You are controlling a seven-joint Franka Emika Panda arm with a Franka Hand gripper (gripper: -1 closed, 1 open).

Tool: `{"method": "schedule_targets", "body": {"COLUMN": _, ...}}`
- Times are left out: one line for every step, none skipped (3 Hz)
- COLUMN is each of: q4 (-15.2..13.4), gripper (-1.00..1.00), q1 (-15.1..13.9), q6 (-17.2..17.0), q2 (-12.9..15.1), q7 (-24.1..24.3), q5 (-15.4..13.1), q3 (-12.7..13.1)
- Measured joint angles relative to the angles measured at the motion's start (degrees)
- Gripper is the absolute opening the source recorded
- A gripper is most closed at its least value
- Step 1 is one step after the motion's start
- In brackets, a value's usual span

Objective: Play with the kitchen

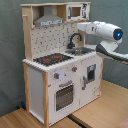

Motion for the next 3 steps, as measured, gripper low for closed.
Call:
{"method": "schedule_targets", "body": {"q4": 3.01, "gripper": 1.00, "q1": -0.19, "q6": -2.29, "q2": 4.14, "q7": -2.22, "q5": 0.00, "q3": -1.02}}
{"method": "schedule_targets", "body": {"q4": 5.40, "gripper": 1.00, "q1": -0.21, "q6": -3.84, "q2": 9.03, "q7": -3.75, "q5": 0.00, "q3": -1.40}}
{"method": "schedule_targets", "body": {"q4": 7.40, "gripper": 1.00, "q1": -0.21, "q6": -4.08, "q2": 13.71, "q7": -6.36, "q5": 0.00, "q3": -2.18}}
